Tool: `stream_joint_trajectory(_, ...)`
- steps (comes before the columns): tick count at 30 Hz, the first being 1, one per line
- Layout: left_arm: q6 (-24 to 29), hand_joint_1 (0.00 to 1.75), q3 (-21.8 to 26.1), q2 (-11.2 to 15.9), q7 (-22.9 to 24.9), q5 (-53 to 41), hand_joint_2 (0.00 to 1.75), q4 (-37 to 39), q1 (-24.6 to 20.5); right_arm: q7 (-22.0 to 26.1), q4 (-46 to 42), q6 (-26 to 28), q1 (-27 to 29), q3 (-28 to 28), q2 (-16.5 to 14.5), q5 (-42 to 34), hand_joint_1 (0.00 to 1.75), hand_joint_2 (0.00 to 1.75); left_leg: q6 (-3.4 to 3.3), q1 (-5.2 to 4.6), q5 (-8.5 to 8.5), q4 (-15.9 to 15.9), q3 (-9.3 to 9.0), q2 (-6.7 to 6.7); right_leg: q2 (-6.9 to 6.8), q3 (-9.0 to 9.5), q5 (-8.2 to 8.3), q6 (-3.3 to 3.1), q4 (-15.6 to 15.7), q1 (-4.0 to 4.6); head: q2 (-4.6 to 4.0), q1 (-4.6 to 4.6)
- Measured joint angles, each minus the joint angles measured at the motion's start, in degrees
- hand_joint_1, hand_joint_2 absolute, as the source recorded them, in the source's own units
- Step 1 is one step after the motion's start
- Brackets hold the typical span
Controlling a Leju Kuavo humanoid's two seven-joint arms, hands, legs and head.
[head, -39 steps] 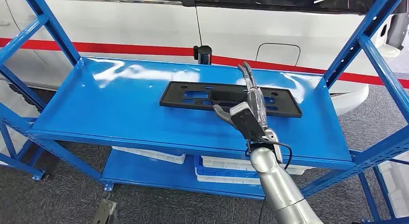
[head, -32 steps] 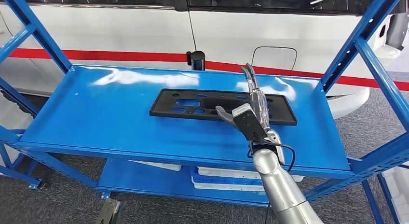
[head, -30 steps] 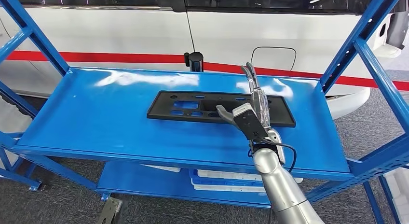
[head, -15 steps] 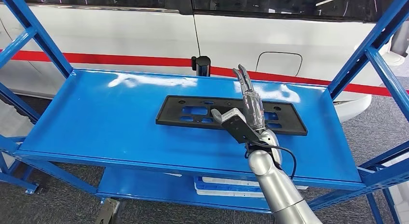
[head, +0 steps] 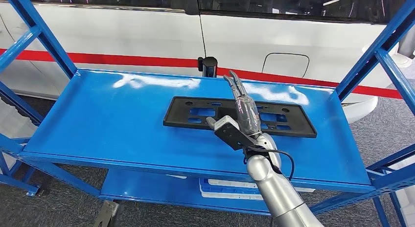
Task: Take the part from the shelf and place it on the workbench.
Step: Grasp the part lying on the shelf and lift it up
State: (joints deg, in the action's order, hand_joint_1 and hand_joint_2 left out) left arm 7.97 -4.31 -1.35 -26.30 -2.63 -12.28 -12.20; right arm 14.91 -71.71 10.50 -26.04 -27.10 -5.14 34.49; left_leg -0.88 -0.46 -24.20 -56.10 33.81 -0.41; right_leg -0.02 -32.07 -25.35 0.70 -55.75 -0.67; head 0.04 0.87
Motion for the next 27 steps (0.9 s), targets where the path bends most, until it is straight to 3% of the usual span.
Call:
stream_joint_trajectory(4,0.64,0.0,0.02,0.0,0.88,0.39,0.0,0.03,0.18,-0.26,-0.35,-0.36,0.24,-0.25,0.05,0.17,0.0,1.75,-0.06,-0.02,-0.01,0.0,0.0,0.01,0.0,0.0,0.0,0.01,0.0,-0.01,0.0,0.01)
stream_joint_trajectory(7,3.49,0.0,0.44,0.18,4.1,2.18,0.0,0.23,1.43,-1.5,-2.53,-0.84,1.55,-1.58,0.62,1.59,0.0,1.75,-0.13,-0.02,-0.04,-0.01,-0.01,0.01,0.0,-0.01,-0.03,0.17,0.01,-0.03,0.0,0.02)
stream_joint_trajectory(11,8.26,0.0,4.07,1.19,10.09,6.68,0.0,1.01,6.4,-3.83,-12.27,-2.08,5.95,-7.31,4.38,6.12,0.0,1.75,-0.13,0.17,-0.26,-0.01,-0.02,0.03,0.0,-0.12,-0.22,0.59,0.01,-0.04,0.0,0.03)
stream_joint_trajectory(27,8.57,0.0,5.74,1.38,10.33,7.02,0.0,1.18,7.37,-4.45,-16.08,-2.73,7.17,-10.2,6.93,7.25,0.0,1.75,-0.05,0.33,-0.32,0.0,-0.02,0.03,0.01,-0.13,-0.29,0.66,-0.01,-0.02,0.0,0.02)
